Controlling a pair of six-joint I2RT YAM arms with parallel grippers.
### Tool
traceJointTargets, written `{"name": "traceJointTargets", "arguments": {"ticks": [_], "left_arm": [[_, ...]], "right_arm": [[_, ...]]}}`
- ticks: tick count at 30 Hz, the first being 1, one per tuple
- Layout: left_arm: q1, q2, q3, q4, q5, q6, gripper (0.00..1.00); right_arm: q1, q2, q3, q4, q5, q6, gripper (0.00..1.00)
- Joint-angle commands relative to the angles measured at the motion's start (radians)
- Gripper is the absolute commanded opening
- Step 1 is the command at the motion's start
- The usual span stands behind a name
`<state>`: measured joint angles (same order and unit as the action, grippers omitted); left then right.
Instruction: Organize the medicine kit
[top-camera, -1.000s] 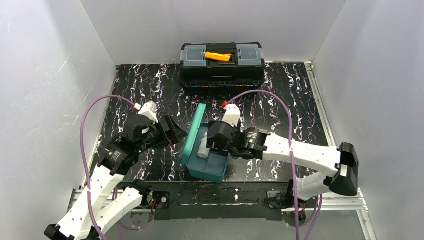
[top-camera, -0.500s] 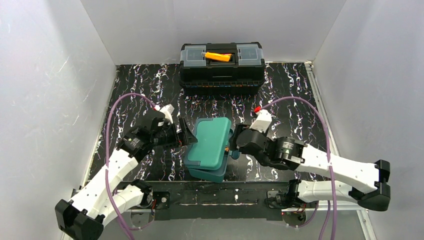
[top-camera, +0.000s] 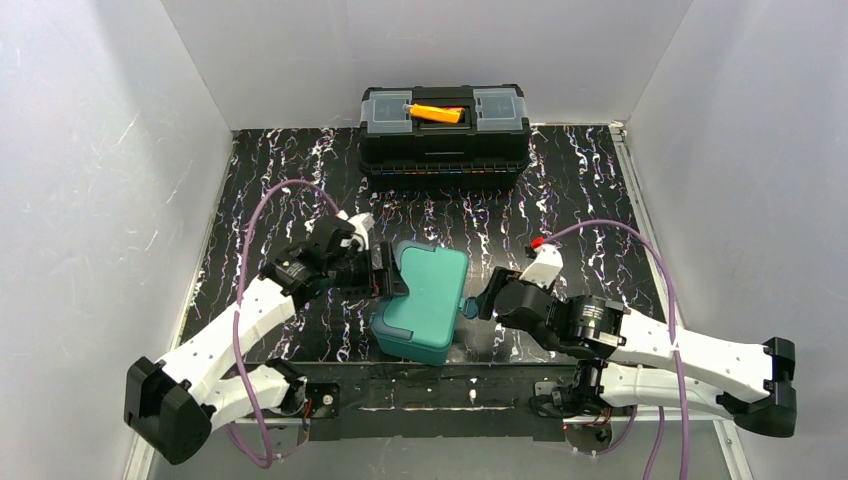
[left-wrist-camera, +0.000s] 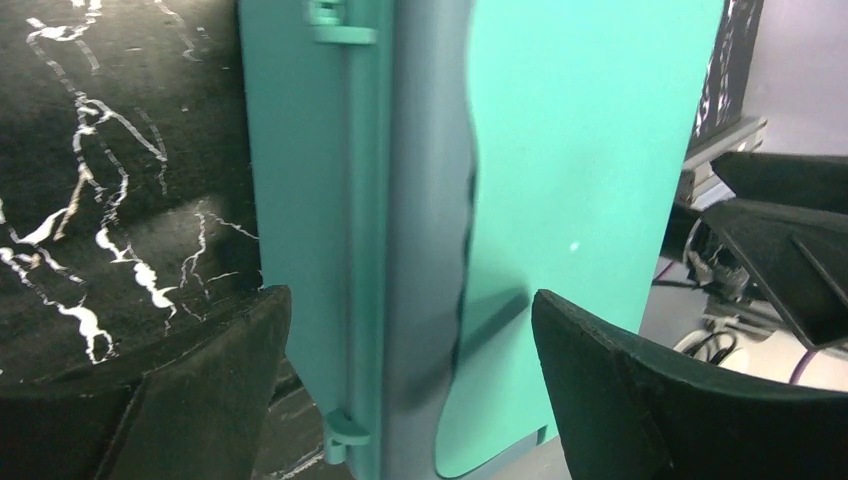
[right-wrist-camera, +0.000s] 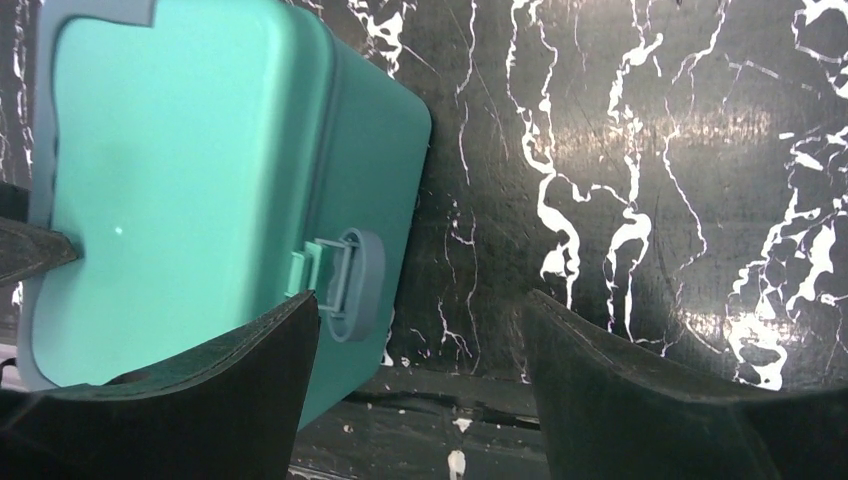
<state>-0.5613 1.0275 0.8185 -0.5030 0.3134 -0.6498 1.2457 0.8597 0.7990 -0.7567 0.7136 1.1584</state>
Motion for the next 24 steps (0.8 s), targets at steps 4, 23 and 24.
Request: {"name": "traceJointTargets", "arguments": {"ticks": [4, 23, 24], "left_arm": [[-0.151, 0.098, 0.137, -0.070, -0.132, 0.088, 0.89], [-0.262, 0.254, 0.135, -0.109, -0.229, 0.163, 0.89], [-0.264, 0.251, 0.132, -0.109, -0.232, 0.163, 0.89]], "right_arm": [[0.000, -0.045, -0.077, 0.076, -0.021, 0.084, 0.81], [0.001, -0.256, -0.325, 0.384, -0.026, 0.215, 0.68], [0.000, -0.259, -0.327, 0.382, -0.023, 0.220, 0.67]]}}
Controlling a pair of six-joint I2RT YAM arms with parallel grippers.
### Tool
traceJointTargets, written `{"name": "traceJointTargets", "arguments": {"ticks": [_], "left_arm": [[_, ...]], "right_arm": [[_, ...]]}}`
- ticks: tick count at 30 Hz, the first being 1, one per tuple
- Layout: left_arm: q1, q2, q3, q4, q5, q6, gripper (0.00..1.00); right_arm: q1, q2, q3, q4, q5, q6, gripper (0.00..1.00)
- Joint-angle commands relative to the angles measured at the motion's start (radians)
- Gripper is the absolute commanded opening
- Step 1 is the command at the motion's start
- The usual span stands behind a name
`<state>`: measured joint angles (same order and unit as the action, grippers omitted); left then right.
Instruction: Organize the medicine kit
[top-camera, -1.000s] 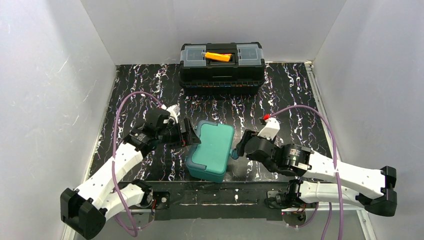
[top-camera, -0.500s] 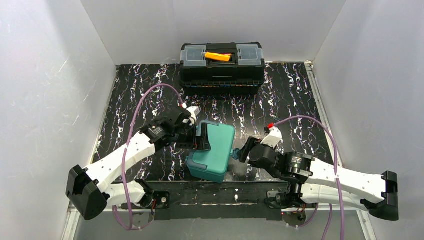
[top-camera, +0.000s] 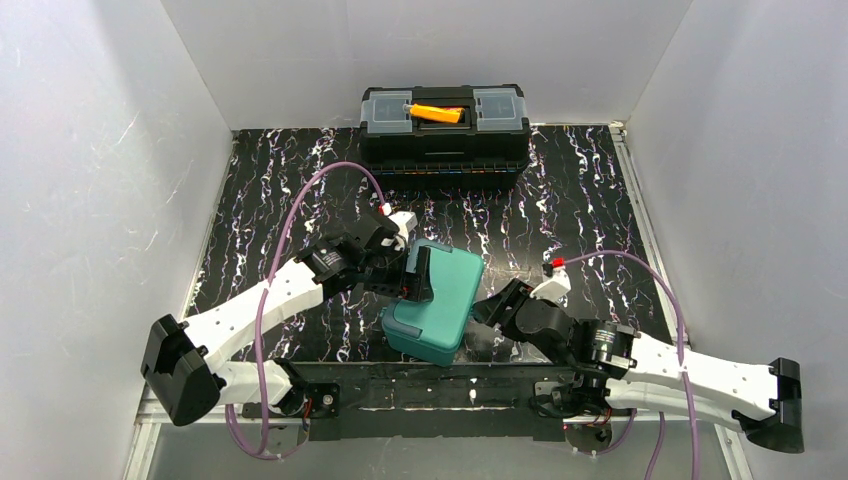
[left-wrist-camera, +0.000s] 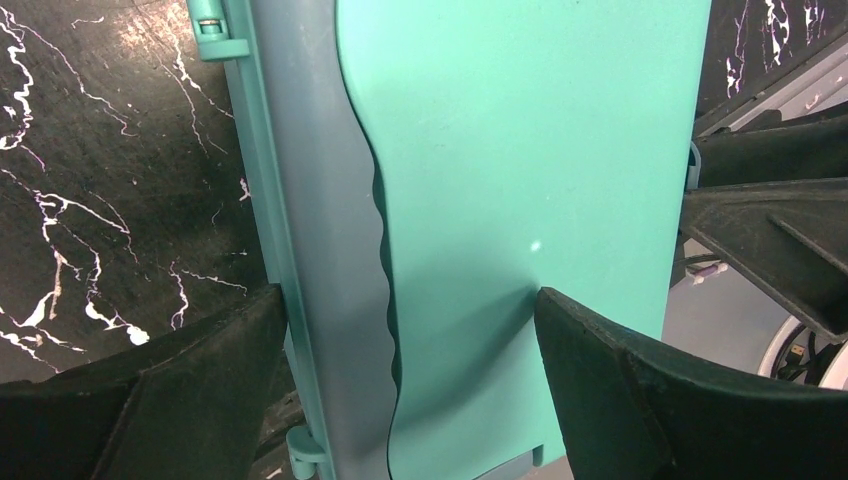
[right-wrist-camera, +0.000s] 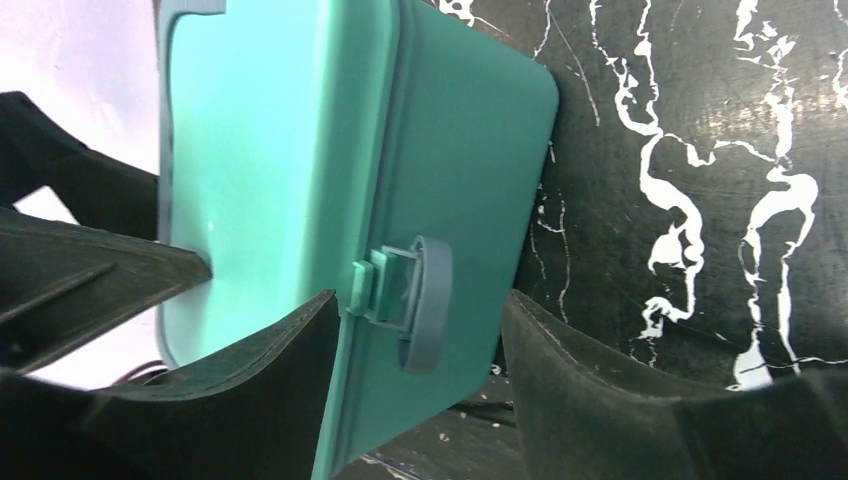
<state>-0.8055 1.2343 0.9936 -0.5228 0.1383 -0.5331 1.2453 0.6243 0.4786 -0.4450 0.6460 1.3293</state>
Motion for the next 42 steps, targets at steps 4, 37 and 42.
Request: {"name": "traceJointTargets", "arguments": {"ticks": [4, 37, 42], "left_arm": [[-0.020, 0.039, -0.051, -0.089, -0.069, 0.050, 0.89], [-0.020, 0.020, -0.084, -0.082, -0.074, 0.047, 0.88], [-0.020, 0.015, -0.091, -0.081, -0.068, 0.047, 0.88]], "right_arm": [[0.001, -0.037, -0.009, 0.037, 0.061, 0.092, 0.57], [0.000, -0.059, 0.023, 0.036, 0.039, 0.089, 0.21], [0.000, -0.041, 0.066, 0.077, 0.032, 0.032, 0.14]]}}
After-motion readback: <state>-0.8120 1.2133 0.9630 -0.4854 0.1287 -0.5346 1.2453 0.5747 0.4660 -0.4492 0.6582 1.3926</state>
